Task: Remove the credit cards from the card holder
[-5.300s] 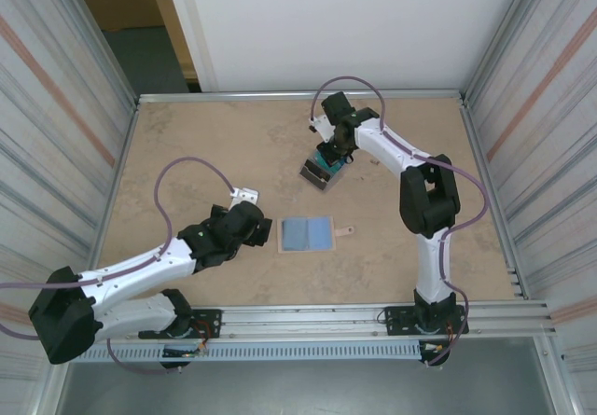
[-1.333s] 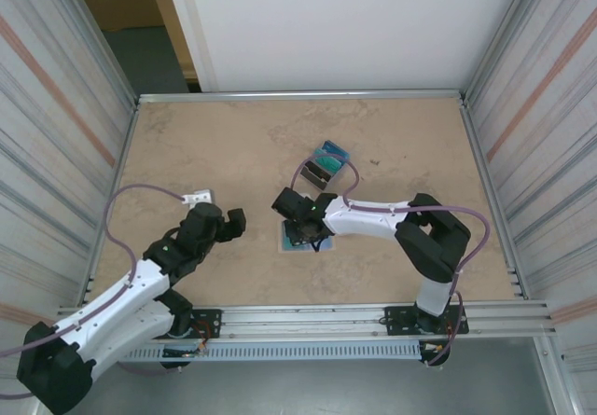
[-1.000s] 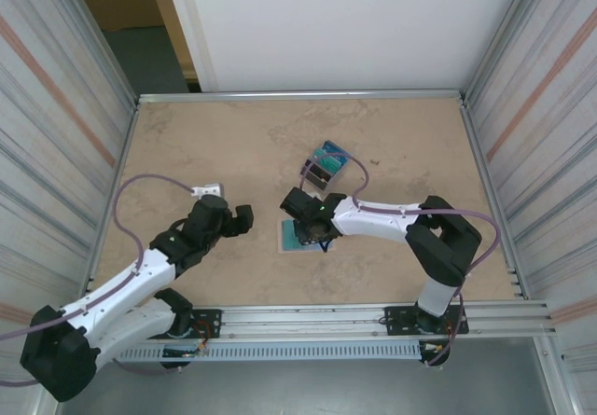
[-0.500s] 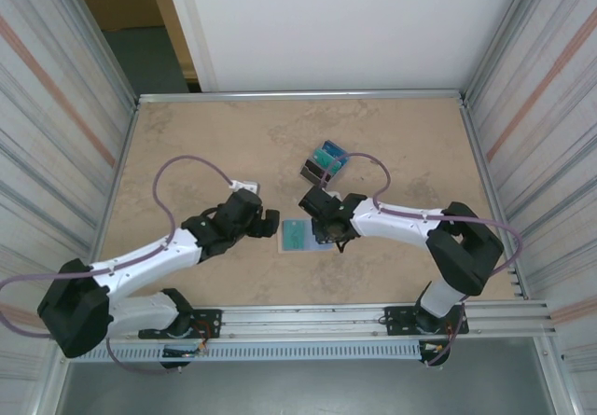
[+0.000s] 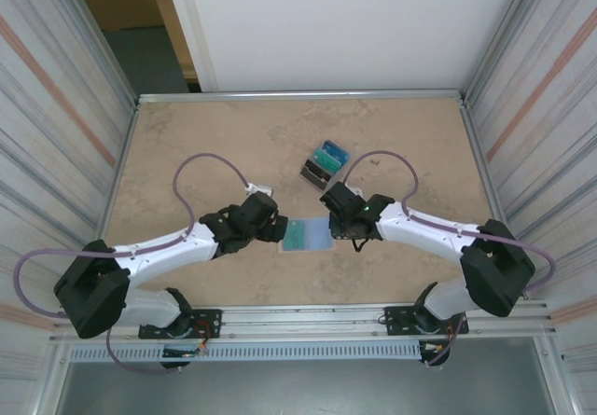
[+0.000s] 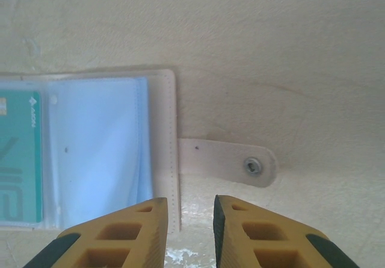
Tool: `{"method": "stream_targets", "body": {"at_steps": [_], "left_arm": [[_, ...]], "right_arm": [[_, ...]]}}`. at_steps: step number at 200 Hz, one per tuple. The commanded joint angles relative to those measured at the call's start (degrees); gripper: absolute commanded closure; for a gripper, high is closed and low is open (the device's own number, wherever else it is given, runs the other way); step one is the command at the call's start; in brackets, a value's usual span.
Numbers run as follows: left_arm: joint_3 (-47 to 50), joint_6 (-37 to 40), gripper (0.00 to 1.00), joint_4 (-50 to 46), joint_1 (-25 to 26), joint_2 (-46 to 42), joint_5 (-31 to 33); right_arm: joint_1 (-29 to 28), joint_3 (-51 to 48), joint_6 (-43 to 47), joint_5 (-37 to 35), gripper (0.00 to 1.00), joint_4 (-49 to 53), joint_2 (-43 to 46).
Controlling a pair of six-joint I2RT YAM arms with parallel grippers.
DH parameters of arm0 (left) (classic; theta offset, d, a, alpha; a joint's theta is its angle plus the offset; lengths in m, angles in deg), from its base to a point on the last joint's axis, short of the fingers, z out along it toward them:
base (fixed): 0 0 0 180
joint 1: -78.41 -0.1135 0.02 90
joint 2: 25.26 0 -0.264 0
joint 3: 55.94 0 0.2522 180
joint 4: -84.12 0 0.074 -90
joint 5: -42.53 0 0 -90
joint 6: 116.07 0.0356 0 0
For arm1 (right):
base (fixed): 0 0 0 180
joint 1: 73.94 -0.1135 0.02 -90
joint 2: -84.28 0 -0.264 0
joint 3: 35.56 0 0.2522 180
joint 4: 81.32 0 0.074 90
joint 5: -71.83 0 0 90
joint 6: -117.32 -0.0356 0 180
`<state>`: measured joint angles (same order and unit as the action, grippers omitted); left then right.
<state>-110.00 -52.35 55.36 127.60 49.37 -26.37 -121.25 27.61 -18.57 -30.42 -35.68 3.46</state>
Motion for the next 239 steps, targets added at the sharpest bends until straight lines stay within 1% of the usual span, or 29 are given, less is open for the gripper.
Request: {"method": "stream_targets", "body": {"at_steps": [1, 21, 43, 94, 131, 169, 215, 239], "left_arm": [[-1.72, 0.98, 0.01, -0.79, 1.18, 1.22, 3.48], [-2.13, 0.71, 0.01, -0.74, 1.95, 2.57, 4.94], [-2.54, 0.33, 0.01, -0.68, 2.44, 3.99, 5.2], [-2.08, -0.69, 0.01, 0.66, 2.52, 5.48, 5.0], [-1.28, -1.35, 0.01, 1.9, 2.51, 5.6, 4.72], [-0.58, -1.93, 0.01, 2.56, 2.6, 5.97, 4.65], [0.5, -2.64, 0.01, 3.27, 2.56, 6.78, 4.67], [0.71, -2.72, 0.01, 3.25, 2.58, 7.79, 4.95]], "right_arm": [[1.06, -1.18, -1.72, -1.81, 0.73, 1.83, 3.92], [1.54, -1.33, -1.75, -1.77, 0.73, 2.13, 6.3], [1.78, -1.17, -1.7, -1.05, 0.73, 2.22, 8.7], [1.72, -0.08, -1.61, 3.35, 0.72, -0.34, 8.69], [0.75, 1.2, -1.42, 8.94, 0.72, -6.07, 4.29], [-1.28, 5.18, -0.34, 12.2, 0.73, -8.54, -2.47], [-0.88, 6.24, -1.02, 16.94, 0.77, -12.14, -8.38], [0.34, 4.88, -2.34, 21.38, 0.8, -15.92, -10.67]]}}
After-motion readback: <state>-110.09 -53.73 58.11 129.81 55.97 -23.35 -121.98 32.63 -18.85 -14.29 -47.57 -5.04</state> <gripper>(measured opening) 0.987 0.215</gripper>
